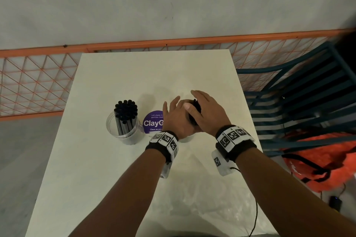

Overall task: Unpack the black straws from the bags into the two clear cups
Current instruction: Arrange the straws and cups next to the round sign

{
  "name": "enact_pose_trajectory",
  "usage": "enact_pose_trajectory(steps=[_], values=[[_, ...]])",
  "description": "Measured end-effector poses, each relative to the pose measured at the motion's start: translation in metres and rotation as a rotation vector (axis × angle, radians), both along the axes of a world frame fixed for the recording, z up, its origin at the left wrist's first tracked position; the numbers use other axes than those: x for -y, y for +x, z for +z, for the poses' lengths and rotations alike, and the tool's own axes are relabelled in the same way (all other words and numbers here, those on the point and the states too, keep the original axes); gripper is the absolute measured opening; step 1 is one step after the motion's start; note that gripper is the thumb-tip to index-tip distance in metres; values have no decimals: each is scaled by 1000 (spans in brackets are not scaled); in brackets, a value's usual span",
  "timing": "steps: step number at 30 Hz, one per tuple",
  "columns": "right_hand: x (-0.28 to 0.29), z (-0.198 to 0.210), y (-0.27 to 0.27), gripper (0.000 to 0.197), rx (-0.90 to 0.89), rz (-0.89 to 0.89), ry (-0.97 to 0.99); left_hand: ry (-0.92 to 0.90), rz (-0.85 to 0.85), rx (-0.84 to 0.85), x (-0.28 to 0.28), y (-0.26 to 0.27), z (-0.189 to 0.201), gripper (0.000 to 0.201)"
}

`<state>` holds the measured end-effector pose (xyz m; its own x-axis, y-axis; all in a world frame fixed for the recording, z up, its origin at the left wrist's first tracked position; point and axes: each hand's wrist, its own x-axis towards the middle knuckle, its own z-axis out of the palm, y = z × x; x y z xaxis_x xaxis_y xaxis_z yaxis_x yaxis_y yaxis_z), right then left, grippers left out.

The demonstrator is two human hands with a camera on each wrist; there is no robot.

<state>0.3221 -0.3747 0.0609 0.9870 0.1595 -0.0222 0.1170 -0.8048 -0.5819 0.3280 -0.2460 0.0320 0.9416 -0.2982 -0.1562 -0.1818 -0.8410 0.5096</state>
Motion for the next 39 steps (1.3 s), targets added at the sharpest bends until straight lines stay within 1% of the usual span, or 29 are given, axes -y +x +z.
enact_pose_trajectory(steps=[2,3,5,7,10,15,17,21,25,28,32,37,39], values=[[-1,1,0,64,3,-9,2,11,4,6,0,0,3,69],[-2,2,0,68,19,-7,-6,29,0,13,-1,0,2,67],[-3,3,-1,80,62,-10,-22,54,-13,38,-2,0,0,67],[-4,3,-1,85,50,-22,-25,55,-9,51,-3,0,-3,69],[-5,1,0,78,5,-26,-68,58,-7,58,-2,-1,-5,75],[-1,0,6,68,-48,-4,-139,73,-40,70,-2,0,-10,94],[1,0,7,65,-50,-18,-145,58,-45,69,-4,1,-11,97],[-2,3,4,66,-1,-33,-131,34,-34,64,-7,4,-12,95],[-5,6,2,70,73,-60,-109,68,-56,103,-9,5,-15,85],[-6,8,2,74,96,-38,-86,55,-69,102,-8,4,-14,89],[-4,8,4,76,58,-20,-79,45,-74,89,-6,2,-11,98],[-1,4,5,69,-30,-5,-98,64,-73,74,-6,3,-10,92],[0,7,5,68,-26,-17,-58,35,-70,64,-5,3,-8,99]])
